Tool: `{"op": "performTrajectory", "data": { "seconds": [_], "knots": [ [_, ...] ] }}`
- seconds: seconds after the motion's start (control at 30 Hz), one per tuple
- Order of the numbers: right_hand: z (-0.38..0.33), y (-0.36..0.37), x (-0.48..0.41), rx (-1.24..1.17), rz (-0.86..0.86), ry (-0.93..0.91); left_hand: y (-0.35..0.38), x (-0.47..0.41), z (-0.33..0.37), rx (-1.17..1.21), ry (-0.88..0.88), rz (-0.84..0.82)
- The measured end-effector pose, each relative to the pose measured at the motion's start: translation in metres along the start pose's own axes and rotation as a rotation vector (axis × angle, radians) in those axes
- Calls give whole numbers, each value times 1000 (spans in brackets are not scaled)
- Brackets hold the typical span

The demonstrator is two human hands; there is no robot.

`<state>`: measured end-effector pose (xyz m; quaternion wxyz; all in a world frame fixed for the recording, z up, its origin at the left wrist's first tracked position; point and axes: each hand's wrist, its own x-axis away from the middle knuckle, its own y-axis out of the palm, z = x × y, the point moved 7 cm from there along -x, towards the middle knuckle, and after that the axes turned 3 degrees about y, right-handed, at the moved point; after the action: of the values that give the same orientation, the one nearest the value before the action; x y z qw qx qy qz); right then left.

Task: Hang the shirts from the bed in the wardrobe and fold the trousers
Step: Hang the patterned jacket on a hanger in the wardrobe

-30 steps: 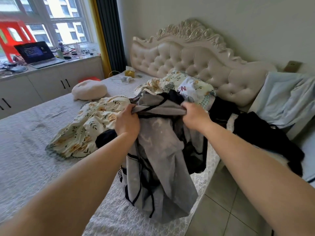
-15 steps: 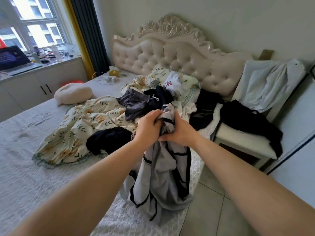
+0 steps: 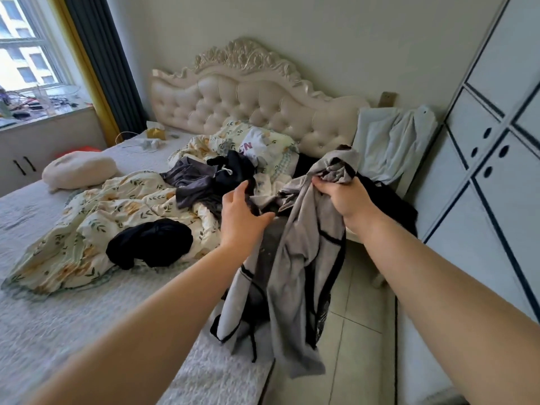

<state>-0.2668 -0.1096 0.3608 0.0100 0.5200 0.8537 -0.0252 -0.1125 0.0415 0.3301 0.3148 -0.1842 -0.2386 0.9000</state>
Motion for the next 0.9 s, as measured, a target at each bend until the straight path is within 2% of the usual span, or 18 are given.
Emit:
{"op": "performTrajectory", "data": {
  "seconds": [0.07, 0.1, 0.17, 0.33, 0.4, 0.47, 0.57, 0.67, 0.83, 0.9],
  "knots": [
    [-7, -23, 10, 14, 33, -6, 11, 11, -19, -97, -262, -108],
    [-8, -34, 14, 7, 54, -2, 13, 16, -26, -113, -332, -146],
    [-6, -54, 23, 4, 98, 15, 15, 27, -26, -45, -341, -160],
    [2, -98, 51, 226, 248, 44, 24, 45, 13, 55, -119, -103],
    [3, -109, 63, 299, 254, 84, 25, 47, 39, 123, -44, -77],
    [1, -116, 74, 249, 203, 120, 29, 46, 62, 305, -43, -77],
    [-11, -121, 93, 202, 119, 110, 47, 52, 98, 607, -114, -183],
    [-28, -131, 108, 189, 97, 54, 70, 68, 146, 825, -55, -371],
    [-56, -148, 130, 86, 22, -54, 92, 103, 220, 781, 271, -596],
    [-59, -154, 139, 76, 2, -48, 95, 116, 240, 753, 388, -624]
  ]
}}
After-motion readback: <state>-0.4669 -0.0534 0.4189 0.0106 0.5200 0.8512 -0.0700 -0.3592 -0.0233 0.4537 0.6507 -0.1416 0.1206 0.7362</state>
